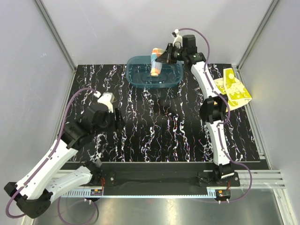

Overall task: Roll the towels
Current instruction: Place the rolled towel into the container

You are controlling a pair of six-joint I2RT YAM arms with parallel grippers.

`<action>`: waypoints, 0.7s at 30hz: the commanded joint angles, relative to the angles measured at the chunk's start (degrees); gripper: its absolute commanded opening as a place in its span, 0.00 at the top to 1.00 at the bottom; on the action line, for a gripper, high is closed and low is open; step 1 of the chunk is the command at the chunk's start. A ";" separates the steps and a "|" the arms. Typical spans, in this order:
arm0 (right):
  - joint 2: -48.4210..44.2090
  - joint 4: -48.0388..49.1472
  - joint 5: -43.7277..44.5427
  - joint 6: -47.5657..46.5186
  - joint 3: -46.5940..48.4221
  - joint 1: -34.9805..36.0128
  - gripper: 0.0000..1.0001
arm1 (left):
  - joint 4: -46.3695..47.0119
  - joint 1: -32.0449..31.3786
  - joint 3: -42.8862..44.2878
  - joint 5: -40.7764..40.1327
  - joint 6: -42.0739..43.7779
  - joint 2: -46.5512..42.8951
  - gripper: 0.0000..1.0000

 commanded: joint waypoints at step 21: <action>15.06 -0.97 9.09 -18.20 2.11 -8.60 0.70 | 5.67 2.78 -5.45 -3.44 4.17 2.70 0.40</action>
